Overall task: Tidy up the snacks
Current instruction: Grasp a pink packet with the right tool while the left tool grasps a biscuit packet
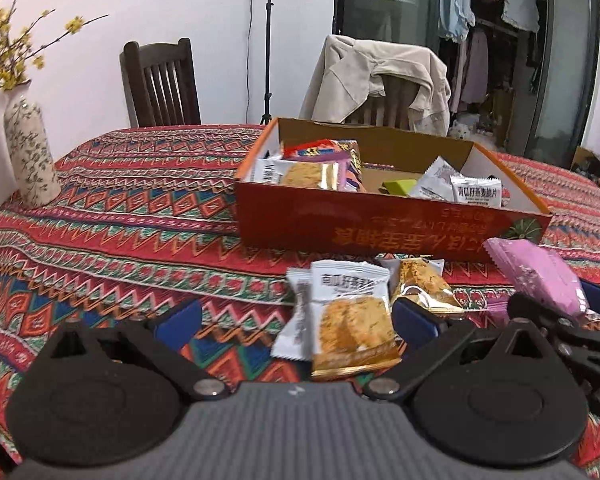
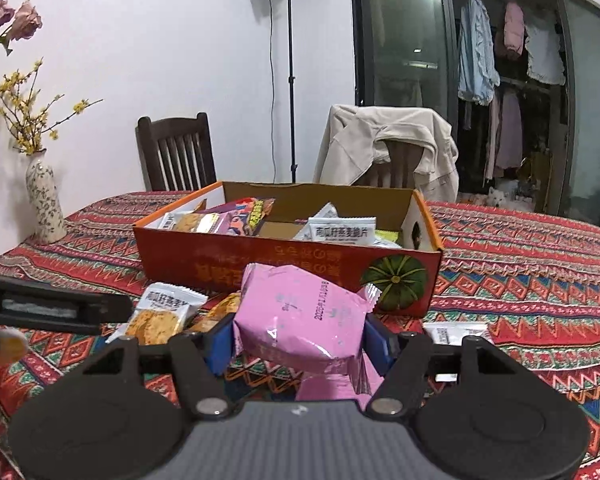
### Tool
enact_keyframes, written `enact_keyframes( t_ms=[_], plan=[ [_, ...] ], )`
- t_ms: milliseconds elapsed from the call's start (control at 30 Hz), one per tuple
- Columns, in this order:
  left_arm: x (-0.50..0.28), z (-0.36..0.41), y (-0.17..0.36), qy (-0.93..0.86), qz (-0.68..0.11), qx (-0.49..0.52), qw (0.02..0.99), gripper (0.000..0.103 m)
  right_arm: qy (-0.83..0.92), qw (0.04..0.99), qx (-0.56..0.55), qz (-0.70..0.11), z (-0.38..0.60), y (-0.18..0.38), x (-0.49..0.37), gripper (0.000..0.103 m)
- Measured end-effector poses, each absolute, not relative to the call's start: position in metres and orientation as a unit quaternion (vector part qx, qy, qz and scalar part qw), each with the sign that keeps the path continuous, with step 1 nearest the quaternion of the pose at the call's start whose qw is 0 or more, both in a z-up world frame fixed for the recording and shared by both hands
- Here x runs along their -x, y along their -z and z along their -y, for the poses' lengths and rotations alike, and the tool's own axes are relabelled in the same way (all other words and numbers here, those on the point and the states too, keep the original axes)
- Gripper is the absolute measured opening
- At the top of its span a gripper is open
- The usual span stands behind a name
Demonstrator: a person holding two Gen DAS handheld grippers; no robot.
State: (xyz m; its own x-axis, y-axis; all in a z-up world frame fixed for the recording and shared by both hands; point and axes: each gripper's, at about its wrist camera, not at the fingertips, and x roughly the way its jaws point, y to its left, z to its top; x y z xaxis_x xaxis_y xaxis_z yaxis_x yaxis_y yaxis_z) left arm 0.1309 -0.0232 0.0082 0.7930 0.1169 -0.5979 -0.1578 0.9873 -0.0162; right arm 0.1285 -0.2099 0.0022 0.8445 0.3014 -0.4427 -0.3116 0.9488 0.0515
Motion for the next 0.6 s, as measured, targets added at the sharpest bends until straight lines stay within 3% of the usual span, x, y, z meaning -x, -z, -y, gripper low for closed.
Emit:
enact_keyframes(
  t_ms=[300,533,600],
  plan=[
    [-0.157,0.053,0.011,-0.076,-0.334,0.017,0.939,0.098,-0.147,0.963,0.013,-0.227,0.215,0.004,-0.127,0.065],
    [-0.161,0.050,0.020,-0.064,-0.337,0.016,0.939,0.052,-0.141,0.964,0.014,-0.224,0.214,0.005,-0.124,0.065],
    [-0.158,0.045,0.020,-0.054,-0.330,0.032,0.942,0.049,-0.141,0.965,0.014,-0.220,0.213,0.005,-0.123,0.065]
  ],
)
